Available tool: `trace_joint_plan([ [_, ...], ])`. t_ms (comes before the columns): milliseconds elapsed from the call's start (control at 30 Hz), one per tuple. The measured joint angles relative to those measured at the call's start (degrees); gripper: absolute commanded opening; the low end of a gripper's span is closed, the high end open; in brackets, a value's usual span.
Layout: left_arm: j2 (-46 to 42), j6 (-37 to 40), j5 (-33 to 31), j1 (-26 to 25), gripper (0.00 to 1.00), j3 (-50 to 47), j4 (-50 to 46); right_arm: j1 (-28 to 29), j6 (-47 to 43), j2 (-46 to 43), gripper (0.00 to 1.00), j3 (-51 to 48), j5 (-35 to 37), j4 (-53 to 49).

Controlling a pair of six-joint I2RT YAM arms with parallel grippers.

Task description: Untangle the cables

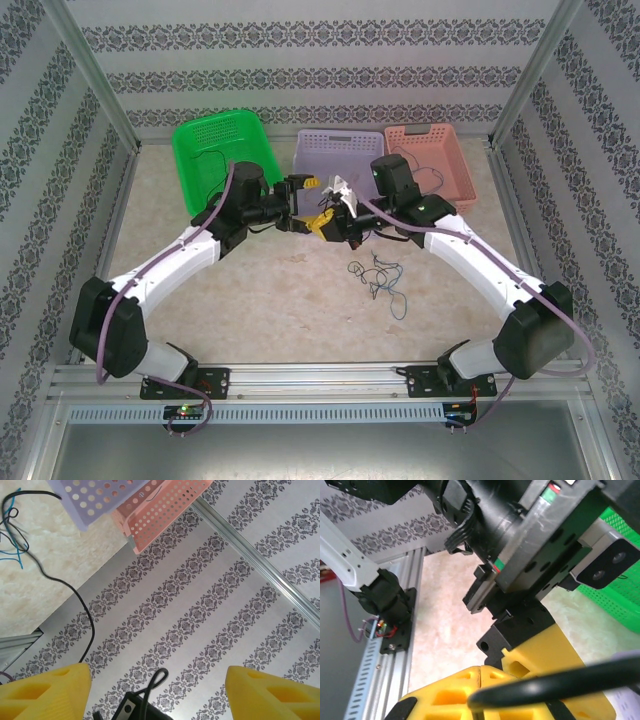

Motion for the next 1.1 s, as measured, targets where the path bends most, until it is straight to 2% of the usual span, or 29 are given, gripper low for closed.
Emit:
trace_joint_plan([
  [100, 0.81, 0.00, 0.31, 0.00, 0.65, 0.02, 0.72, 0.79, -3.30, -0.31, 0.00, -0.26, 2.56, -0.13],
  [267, 1.03, -0.13, 1.42, 0.00, 0.48, 0.02, 1.09, 1.14, -6.34, -0.57, 0.00, -0.61, 4.46, -0.52],
  [700, 1.42, -0.20, 4.26, 0.00, 0.35, 2.23, 1.22, 1.11, -9.57, -0.55, 0.00, -0.61, 4.90, -2.97],
  [833, 1.42, -0.17, 4.70, 0.00, 0.23, 2.36, 1.22, 1.11, -10.29, -0.39, 0.00, -0.61, 5.31, -2.97],
  [933, 1.42, -0.04, 4.68, 0.00, 0.00, 2.38, 1.22, 1.14, -10.32, -0.37, 0.00, -0.61, 5.40, -2.97],
  [1100, 1.33, 0.24, 2.36, 0.35, 0.00, 2.40, 1.20, 1.51, -9.38, -0.37, 0.00, -0.61, 5.46, -3.80],
])
